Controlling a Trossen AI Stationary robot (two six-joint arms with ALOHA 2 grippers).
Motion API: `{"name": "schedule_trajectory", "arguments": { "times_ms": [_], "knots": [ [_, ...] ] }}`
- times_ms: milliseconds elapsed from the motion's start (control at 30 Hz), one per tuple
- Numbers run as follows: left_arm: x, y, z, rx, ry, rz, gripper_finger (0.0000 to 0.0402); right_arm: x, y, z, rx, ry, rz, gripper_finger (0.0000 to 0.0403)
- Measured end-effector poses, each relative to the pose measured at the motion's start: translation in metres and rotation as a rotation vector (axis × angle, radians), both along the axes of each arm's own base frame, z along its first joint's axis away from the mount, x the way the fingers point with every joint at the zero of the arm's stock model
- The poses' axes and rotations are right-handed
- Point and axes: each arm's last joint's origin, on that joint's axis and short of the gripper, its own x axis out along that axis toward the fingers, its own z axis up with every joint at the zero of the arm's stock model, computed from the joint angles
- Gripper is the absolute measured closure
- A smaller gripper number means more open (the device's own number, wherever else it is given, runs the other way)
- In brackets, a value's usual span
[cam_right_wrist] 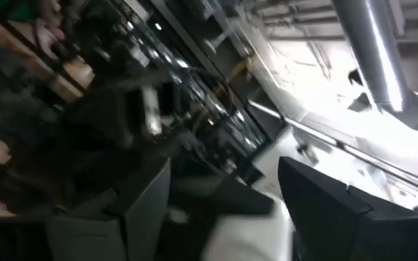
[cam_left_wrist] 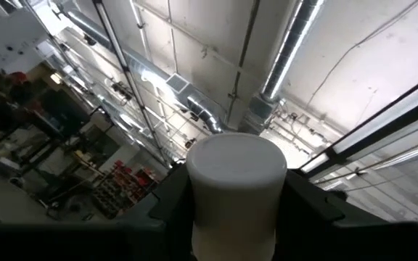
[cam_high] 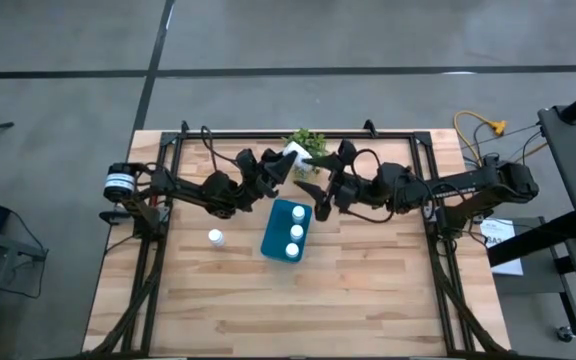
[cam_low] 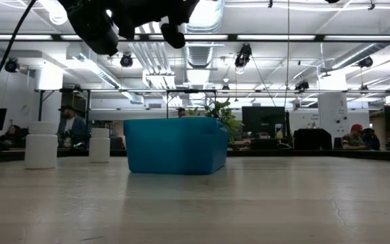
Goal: Pick and place pill bottles into a basket
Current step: Put the white medicine bottle into the blue bin
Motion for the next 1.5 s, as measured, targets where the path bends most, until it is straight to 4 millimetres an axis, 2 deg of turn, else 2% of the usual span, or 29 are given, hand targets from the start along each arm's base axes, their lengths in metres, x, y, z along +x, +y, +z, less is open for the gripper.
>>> {"name": "schedule_trajectory", "arguments": {
  "times_ms": [233,1367,1500],
  "knots": [
    [0.000,-0.001,0.001,0.011,-0.007,-0.013,0.0266,0.001,-0.003,-0.004,0.025,0.041,-0.022,0.0134],
    [-0.001,-0.003,0.002,0.024,-0.012,-0.031,0.0268,-0.002,-0.012,-0.004,0.032,0.068,-0.089,0.0133],
    [-0.001,-0.003,0.002,0.024,-0.012,-0.031,0.0268,-0.002,-0.012,-0.004,0.031,0.069,-0.090,0.0147]
  ]
}}
